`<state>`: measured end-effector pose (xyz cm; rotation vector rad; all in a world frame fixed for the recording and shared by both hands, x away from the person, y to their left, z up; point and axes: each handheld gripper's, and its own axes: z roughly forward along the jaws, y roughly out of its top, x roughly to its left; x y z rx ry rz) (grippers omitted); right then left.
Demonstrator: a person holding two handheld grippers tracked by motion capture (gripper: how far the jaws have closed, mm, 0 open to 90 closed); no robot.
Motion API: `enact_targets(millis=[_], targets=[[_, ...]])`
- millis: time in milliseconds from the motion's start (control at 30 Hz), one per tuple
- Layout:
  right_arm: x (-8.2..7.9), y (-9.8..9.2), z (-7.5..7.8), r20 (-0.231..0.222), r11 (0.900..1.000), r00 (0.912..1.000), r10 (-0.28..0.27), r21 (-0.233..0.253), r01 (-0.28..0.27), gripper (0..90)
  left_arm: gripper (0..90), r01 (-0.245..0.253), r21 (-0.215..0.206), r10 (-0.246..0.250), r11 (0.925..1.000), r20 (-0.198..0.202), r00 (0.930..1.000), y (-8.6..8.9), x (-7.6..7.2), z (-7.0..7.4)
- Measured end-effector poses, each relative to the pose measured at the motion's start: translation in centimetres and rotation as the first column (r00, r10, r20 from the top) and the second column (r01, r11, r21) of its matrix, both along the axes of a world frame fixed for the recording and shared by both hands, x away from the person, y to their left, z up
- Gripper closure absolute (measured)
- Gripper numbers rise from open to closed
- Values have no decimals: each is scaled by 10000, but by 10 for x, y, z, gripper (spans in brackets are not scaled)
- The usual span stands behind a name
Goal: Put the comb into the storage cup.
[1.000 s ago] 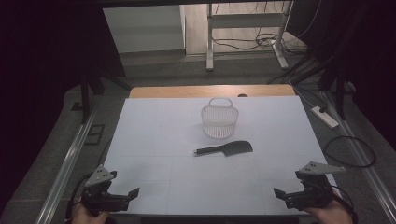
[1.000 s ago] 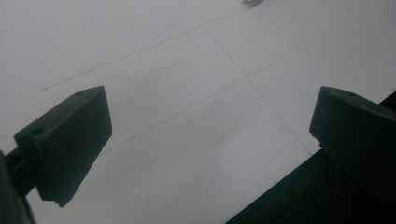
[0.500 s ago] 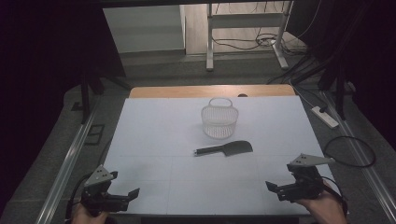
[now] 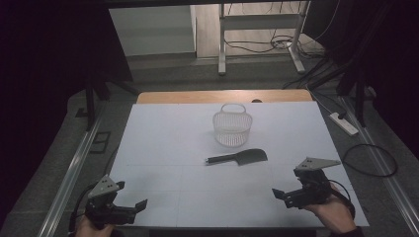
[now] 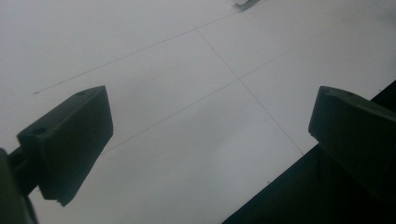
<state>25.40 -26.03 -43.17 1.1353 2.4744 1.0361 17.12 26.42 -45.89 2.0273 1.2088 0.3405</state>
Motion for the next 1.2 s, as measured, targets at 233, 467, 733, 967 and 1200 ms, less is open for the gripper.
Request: enact_targets(millis=[233,467,733,967,1200], targets=[[6,10,-1,-90,9997,9997,241,-93,-241,0,8,1,-77,-1,10000,-27,10000,0,0,0],[15,20,1,-150,9974,9975,685,-222,-688,0,10,45,-107,-45,9999,-27,10000,1,0,0],[23,29,1,-102,9949,9953,964,-284,-967,0,10,49,-177,-49,9998,-13,10000,2,0,0],[31,37,-2,-271,9941,9941,1051,-243,-1057,0,10,33,-249,-34,9997,-4,10000,2,0,0],[39,48,-5,-367,9923,9925,1163,-384,-1177,0,11,36,-294,-35,9996,12,10000,3,0,0]])
